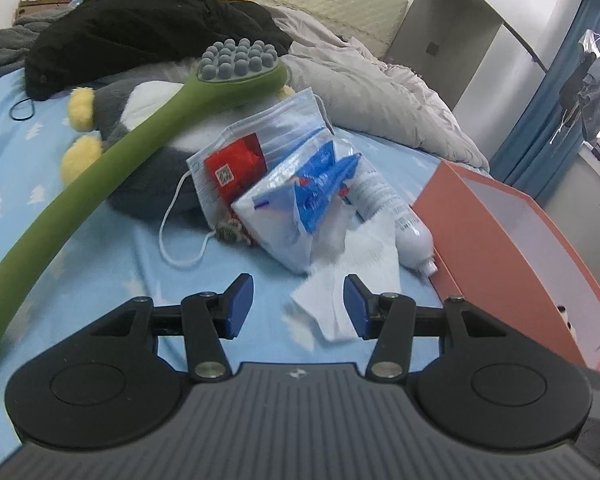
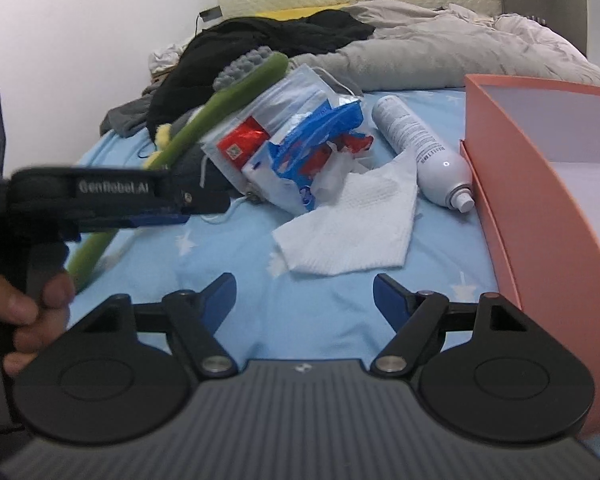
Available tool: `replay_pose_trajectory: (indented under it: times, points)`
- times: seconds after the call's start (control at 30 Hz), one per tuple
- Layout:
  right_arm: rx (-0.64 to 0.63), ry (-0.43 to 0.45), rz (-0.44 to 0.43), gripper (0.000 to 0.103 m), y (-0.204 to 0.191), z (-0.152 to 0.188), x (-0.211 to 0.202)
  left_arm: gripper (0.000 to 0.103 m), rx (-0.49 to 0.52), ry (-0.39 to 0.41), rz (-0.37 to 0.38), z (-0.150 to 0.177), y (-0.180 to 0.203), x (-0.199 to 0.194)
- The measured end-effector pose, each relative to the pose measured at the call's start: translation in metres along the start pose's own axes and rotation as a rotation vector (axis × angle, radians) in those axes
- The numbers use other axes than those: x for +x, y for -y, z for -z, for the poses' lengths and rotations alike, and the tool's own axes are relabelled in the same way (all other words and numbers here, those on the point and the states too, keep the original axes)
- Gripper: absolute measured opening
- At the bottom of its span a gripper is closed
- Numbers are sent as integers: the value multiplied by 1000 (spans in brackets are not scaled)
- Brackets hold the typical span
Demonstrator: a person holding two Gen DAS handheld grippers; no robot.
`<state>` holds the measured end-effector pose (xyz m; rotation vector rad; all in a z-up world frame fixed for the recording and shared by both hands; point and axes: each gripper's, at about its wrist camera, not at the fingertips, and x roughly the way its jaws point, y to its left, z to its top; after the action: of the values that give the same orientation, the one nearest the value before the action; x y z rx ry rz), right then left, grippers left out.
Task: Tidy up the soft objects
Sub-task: 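Move left tool to wet-wipes pack while right tool approaches white cloth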
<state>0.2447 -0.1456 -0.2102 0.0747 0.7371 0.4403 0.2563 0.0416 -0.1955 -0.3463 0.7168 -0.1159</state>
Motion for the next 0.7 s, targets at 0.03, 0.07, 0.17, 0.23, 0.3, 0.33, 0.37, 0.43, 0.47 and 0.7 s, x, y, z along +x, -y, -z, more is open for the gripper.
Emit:
replay_pose_trajectory:
  times: [0.03, 0.07, 0.17, 0.23, 0.3, 0.33, 0.37, 0.43, 0.47, 0.7]
  points:
    - [-5, -9, 0, 77, 1, -1, 7, 56, -3, 0, 1, -4, -2, 7]
    - [-12, -21, 1, 77, 1, -2, 16, 56, -7, 0, 4, -7, -4, 13]
    - [-37, -48, -19, 77, 0, -3, 38, 56, -13, -9, 16, -16, -7, 34]
    - [-49, -57, -20, 77, 0, -6, 51, 56, -10, -15, 32, -22, -8, 46]
    - [-59, -51, -21, 77, 0, -9, 64, 56, -2, -18, 42, -26, -9, 58]
    - [-63, -50, -26, 77, 0, -10, 69, 56, 8, -24, 37, -27, -8, 64]
    - [-65, -48, -33, 76, 0, -11, 74, 56, 14, -30, 32, -28, -8, 70]
    - [-74, -47, -42, 76, 1, -13, 84, 55, 20, -39, 40, -29, -8, 80]
    - [-79, -50, -43, 76, 2, -14, 89, 55, 20, -40, 41, -30, -7, 84]
    - [-112, -64, -38, 59, 3, -15, 110, 42, 40, -33, 1, -33, 0, 105]
